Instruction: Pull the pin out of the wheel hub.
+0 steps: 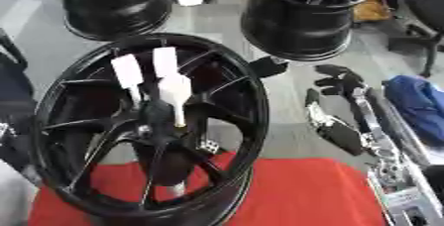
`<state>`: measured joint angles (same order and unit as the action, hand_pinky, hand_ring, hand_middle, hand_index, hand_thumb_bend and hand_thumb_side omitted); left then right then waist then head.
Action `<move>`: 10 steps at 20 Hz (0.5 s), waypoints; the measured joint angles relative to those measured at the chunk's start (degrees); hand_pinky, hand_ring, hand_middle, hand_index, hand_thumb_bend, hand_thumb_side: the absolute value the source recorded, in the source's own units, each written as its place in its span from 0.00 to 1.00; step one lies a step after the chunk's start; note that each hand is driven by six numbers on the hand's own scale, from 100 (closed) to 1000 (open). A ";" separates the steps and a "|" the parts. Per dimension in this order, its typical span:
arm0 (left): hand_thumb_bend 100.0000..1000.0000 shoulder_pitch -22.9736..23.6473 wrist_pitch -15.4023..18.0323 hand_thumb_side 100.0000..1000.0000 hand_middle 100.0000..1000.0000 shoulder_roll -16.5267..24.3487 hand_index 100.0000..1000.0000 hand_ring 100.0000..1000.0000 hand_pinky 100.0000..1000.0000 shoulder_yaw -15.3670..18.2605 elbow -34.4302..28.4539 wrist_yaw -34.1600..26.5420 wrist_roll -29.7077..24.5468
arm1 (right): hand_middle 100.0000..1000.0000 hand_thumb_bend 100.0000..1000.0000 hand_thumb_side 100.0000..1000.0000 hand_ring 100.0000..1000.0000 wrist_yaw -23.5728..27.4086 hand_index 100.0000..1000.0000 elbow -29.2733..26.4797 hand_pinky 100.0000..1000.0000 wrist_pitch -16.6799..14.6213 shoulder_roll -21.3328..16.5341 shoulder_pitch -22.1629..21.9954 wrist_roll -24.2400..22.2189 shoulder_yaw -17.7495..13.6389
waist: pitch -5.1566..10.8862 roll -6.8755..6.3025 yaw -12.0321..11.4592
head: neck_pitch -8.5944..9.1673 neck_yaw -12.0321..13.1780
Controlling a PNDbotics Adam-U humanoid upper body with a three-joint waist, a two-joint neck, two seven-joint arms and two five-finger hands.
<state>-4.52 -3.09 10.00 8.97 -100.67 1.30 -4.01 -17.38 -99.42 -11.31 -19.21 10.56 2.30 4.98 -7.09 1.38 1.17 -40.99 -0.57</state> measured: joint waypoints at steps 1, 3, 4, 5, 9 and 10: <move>0.64 0.00 0.00 0.62 0.63 0.00 0.67 0.64 0.57 -0.01 0.00 -0.02 0.00 | 0.80 0.00 0.43 0.73 0.00 0.83 0.00 0.67 0.00 0.08 0.00 0.00 0.00 | 0.00 0.01 -0.01 | -0.07 0.00; 0.64 0.00 0.00 0.62 0.63 0.00 0.67 0.64 0.57 -0.01 0.00 -0.08 0.00 | 0.81 0.00 0.43 0.73 0.00 0.83 0.00 0.67 0.00 0.24 0.00 -0.02 0.00 | 0.00 0.01 -0.02 | -0.17 0.00; 0.64 0.00 0.00 0.62 0.63 0.00 0.67 0.64 0.57 -0.01 0.00 -0.09 0.00 | 0.81 0.00 0.43 0.73 0.00 0.83 0.01 0.67 0.00 0.30 0.00 -0.02 0.00 | 0.00 0.03 -0.02 | -0.18 -0.03; 0.64 0.00 0.00 0.62 0.63 0.00 0.67 0.64 0.57 -0.02 0.00 -0.11 0.00 | 0.81 0.00 0.43 0.73 0.00 0.83 0.01 0.68 0.00 0.30 0.00 -0.02 0.00 | 0.00 0.05 -0.02 | -0.18 -0.05; 0.64 0.00 0.00 0.62 0.63 0.00 0.67 0.64 0.57 -0.08 0.00 -0.26 0.00 | 0.81 0.00 0.43 0.73 0.00 0.84 0.03 0.68 0.02 0.31 0.00 -0.12 0.00 | 0.09 0.10 -0.05 | -0.19 -0.10; 0.64 0.00 0.00 0.62 0.63 0.00 0.67 0.64 0.57 -0.10 0.00 -0.27 0.00 | 0.81 0.00 0.43 0.73 0.00 0.84 0.03 0.68 0.04 0.31 0.00 -0.15 0.00 | 0.11 0.12 -0.05 | -0.19 -0.17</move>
<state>-4.52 -3.09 9.99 8.87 -100.67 1.04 -4.01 -17.38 -99.39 -11.27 -18.90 10.56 2.15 4.98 -6.98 1.50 1.12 -41.18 -0.74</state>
